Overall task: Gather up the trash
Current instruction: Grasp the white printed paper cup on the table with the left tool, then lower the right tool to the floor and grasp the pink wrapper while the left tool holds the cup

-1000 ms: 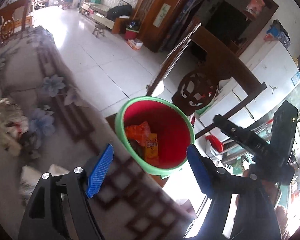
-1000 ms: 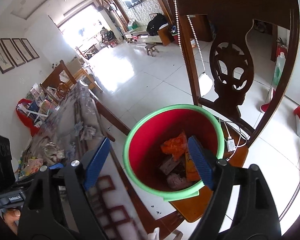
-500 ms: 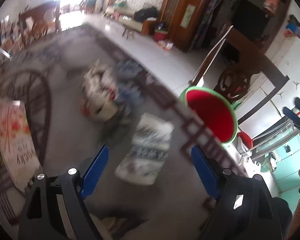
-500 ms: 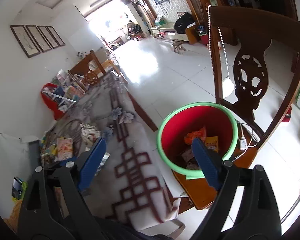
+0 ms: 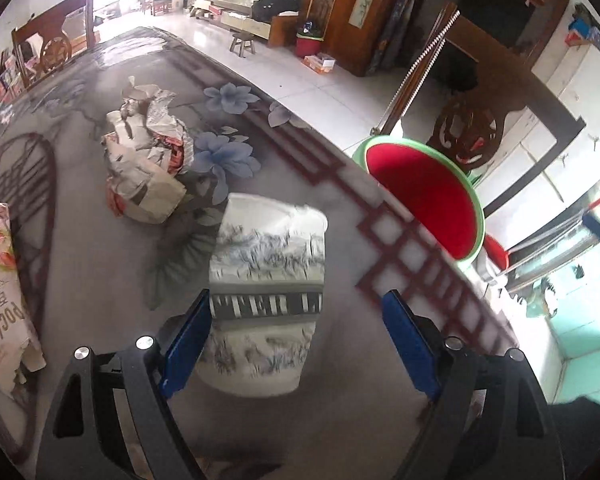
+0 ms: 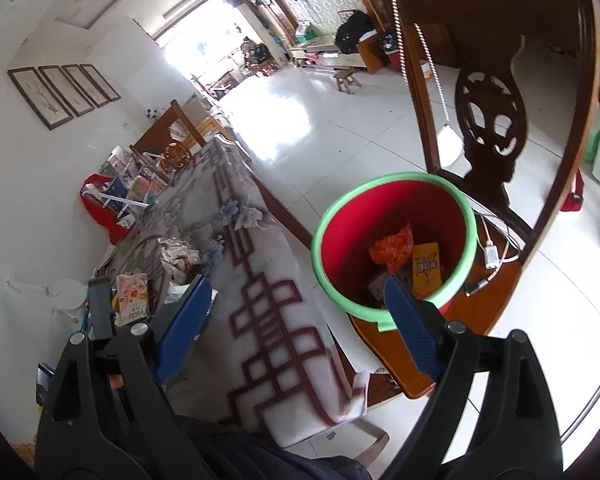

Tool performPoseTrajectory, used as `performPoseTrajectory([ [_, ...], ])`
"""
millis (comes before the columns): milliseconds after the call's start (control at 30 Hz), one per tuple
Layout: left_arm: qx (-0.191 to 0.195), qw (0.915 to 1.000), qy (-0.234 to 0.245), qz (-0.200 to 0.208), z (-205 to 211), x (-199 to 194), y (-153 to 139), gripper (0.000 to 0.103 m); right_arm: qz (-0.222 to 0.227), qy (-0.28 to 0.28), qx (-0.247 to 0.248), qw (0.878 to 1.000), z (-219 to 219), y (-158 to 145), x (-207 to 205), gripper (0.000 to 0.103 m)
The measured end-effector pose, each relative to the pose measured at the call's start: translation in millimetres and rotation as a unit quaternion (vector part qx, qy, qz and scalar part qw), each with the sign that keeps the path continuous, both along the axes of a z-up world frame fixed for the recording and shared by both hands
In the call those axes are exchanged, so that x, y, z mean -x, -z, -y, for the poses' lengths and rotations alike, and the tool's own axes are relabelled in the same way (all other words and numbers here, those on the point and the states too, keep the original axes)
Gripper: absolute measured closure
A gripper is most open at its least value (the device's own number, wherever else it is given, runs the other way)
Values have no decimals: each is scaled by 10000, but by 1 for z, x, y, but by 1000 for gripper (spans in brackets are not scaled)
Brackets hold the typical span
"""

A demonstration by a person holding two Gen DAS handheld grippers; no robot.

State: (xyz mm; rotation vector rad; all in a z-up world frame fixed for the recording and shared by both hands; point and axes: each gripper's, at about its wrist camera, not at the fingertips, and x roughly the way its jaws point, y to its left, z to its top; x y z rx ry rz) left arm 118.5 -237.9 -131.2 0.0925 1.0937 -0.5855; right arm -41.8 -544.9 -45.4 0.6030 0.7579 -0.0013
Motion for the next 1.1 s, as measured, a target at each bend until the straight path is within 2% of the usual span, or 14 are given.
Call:
performPoseTrajectory([
  [33,72,10000,-28,-40,1,-2,0,26,-34,57,2,10000,0,2,2,16],
  [133,82,9998,-75,-167,5,-7,4,52,-41,113,105,9999,-5,-2,8,16],
  [200,228,9993,-169,-239,2,-7,2,57,30,77,251,9996,-12,-12,11,16],
  [233,300,9990,-199,-256,1,-6,0,65,70,55,289,9995,-15,-16,13,17],
  [267,337,9988,-252,-257,-1,-4,-2,67,107,32,304,9995,-18,-20,14,16],
  [533,219,9964,-717,394,-40,54,-54,68,374,-490,571,9965,-68,-54,25,16],
  [667,391,9934,-959,497,-66,70,-68,68,430,-729,833,9929,-98,-72,32,17],
  [867,573,9939,-821,455,-75,78,-56,68,304,-506,1112,9920,-113,-85,53,16],
  [1100,641,9961,-538,289,-71,87,-29,68,-34,359,1226,9918,-85,-70,101,16],
])
